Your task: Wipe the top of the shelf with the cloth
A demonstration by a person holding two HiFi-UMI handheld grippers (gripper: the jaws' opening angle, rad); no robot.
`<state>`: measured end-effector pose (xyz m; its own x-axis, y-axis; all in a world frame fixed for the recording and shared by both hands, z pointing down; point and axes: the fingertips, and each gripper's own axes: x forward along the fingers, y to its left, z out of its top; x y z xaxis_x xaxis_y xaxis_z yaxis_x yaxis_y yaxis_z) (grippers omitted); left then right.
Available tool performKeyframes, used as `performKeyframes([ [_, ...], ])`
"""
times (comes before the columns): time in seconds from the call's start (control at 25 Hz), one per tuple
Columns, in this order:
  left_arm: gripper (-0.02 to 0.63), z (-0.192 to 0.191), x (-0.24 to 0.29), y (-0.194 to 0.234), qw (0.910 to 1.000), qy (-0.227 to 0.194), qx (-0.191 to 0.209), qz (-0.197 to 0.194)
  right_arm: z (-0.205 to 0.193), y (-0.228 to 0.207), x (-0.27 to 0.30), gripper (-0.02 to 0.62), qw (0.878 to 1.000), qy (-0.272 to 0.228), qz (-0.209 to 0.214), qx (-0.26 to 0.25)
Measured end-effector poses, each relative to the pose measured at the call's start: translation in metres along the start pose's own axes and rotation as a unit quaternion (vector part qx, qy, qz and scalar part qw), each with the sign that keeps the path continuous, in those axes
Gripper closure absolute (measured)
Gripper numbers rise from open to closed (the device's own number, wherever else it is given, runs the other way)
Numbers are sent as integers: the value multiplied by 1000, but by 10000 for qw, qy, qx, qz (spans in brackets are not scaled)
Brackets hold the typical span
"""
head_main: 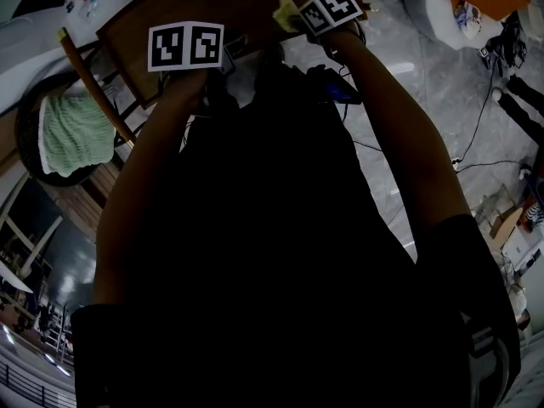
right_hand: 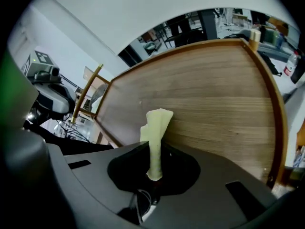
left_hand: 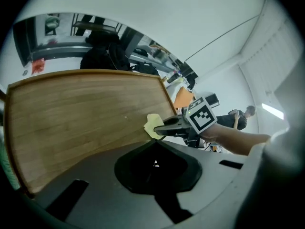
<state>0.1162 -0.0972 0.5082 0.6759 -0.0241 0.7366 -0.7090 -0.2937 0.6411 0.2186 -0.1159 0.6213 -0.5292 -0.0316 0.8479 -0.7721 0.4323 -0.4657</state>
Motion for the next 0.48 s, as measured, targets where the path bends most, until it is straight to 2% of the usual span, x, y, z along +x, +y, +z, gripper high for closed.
performKeyframes([
  [0.28, 595, 5, 34, -37, 9996, 155, 136, -190, -12, -44, -33, 548, 9985, -292, -425, 177],
  [0.48, 595, 1, 35, -43, 9995, 190, 179, -178, -14, -59, -42, 548, 9964, -356, -727, 248],
])
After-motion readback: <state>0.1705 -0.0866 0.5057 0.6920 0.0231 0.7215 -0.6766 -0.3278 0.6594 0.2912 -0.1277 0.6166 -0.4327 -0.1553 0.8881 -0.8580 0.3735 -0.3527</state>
